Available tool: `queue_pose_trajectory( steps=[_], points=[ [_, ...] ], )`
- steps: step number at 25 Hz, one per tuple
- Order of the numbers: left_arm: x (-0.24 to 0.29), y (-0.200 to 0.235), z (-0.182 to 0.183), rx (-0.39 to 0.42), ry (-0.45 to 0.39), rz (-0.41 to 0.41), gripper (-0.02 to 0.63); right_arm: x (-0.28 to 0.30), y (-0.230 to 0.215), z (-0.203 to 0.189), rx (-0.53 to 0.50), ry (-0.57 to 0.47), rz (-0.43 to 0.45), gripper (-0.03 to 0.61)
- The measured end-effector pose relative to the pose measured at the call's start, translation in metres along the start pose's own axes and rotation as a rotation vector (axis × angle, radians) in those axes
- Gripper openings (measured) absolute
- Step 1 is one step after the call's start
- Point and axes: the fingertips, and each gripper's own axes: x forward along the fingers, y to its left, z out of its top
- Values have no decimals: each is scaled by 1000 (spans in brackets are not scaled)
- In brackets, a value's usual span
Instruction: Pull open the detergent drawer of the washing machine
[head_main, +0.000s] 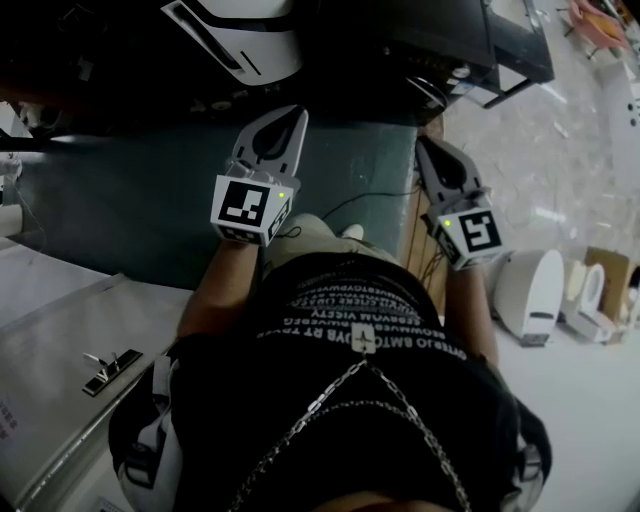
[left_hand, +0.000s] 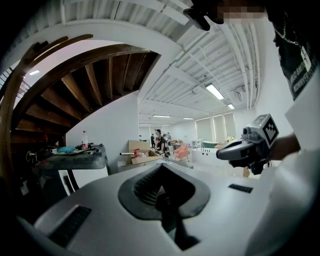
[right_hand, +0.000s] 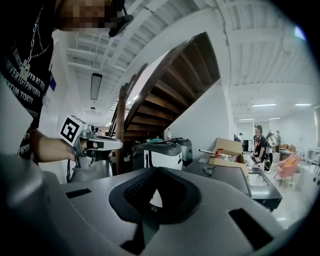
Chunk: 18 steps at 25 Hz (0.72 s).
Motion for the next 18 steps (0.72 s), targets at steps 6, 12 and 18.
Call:
queue_pose_trajectory(
  steps=[6, 12, 18],
  points=[
    [-14, -3, -5, 3, 26, 27, 4, -1, 3, -1, 1, -26, 37, 3],
    [-10, -9, -7, 15, 26, 11, 3, -7, 2, -5, 24, -3, 17, 3],
    [8, -24, -3, 18, 7, -39, 3, -18, -13, -8, 46, -14, -29, 3]
  ],
)
